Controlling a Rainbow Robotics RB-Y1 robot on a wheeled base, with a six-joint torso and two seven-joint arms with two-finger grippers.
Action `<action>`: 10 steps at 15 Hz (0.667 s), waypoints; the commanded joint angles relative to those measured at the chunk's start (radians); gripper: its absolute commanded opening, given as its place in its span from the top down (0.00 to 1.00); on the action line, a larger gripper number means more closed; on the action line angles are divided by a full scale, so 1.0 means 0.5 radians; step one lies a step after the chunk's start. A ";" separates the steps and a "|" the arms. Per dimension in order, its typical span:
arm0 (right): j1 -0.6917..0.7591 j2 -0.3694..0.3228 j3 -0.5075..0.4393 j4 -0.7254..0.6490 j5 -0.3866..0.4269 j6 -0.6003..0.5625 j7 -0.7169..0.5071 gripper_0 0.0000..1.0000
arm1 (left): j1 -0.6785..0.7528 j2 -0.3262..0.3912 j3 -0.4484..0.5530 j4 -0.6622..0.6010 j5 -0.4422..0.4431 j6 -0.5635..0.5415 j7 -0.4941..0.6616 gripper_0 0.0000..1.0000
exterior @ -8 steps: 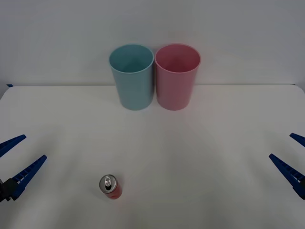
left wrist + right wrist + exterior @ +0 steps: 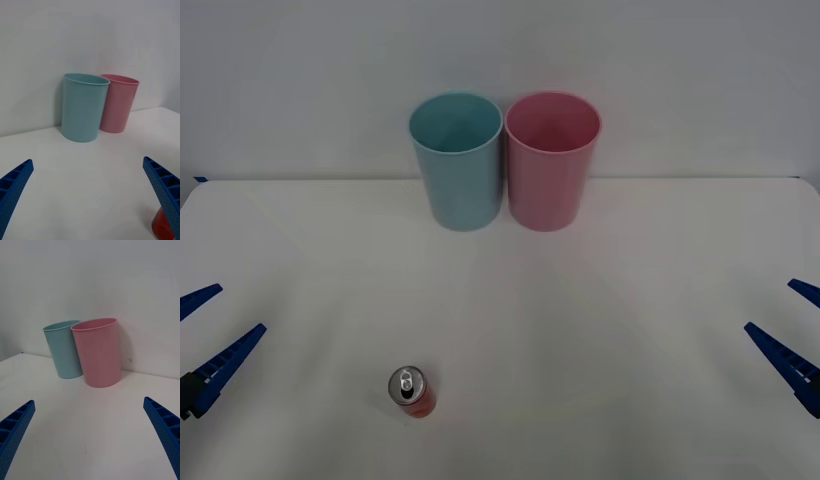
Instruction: Grasp the object on the table and drop it into the matching bin: aluminum can to the light blue bin, PET bottle to the pink bin.
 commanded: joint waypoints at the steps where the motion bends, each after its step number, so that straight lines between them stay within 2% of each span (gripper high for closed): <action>1: 0.000 0.000 0.000 0.000 0.000 0.000 0.000 0.00 | 0.029 0.049 0.003 0.048 0.023 -0.007 -0.025 0.00; 6: 0.000 0.000 0.000 0.000 0.000 0.000 0.000 0.00 | 0.014 0.111 -0.021 0.260 0.020 -0.130 -0.237 0.00; 10: 0.000 0.000 0.000 0.000 0.000 0.000 0.000 0.00 | 0.048 0.209 -0.116 0.339 0.020 -0.142 -0.402 0.00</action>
